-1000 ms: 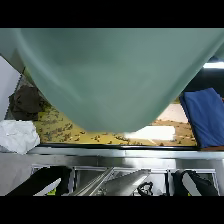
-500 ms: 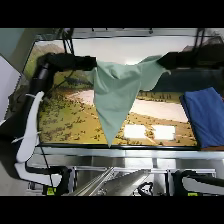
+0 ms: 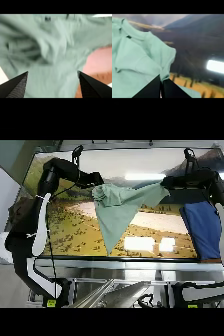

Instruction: Fold the shirts.

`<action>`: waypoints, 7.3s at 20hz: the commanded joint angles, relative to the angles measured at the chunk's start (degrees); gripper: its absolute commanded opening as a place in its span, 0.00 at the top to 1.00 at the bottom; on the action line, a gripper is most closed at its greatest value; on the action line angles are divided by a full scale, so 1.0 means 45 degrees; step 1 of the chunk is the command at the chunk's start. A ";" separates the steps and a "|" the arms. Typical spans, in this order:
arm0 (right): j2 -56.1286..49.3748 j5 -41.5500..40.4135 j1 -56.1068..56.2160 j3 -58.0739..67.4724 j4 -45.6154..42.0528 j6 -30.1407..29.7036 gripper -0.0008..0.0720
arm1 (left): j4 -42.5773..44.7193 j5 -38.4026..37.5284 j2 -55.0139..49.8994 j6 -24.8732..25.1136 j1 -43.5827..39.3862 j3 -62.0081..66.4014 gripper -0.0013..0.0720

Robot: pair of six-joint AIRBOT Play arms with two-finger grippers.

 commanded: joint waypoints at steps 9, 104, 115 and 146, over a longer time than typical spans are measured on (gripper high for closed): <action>-0.0078 -0.0801 -0.1724 0.0015 -0.0044 -0.1190 0.97 | -0.0981 -0.3225 0.6688 -0.3089 -0.3434 -1.4222 0.05; -0.6139 0.0272 -0.0262 0.5411 -0.0816 0.2293 0.97 | 0.3099 -0.4823 -0.4221 0.0325 0.3011 0.1020 0.96; -0.6664 0.0733 0.0267 0.5226 0.0364 0.2448 0.97 | 0.3079 -0.6198 -0.4245 0.1501 0.2584 0.0418 0.96; 0.1637 -0.3968 -0.2599 -0.8816 0.0748 0.2948 0.27 | 0.0272 0.1341 0.0486 0.2778 0.5343 -0.9020 0.37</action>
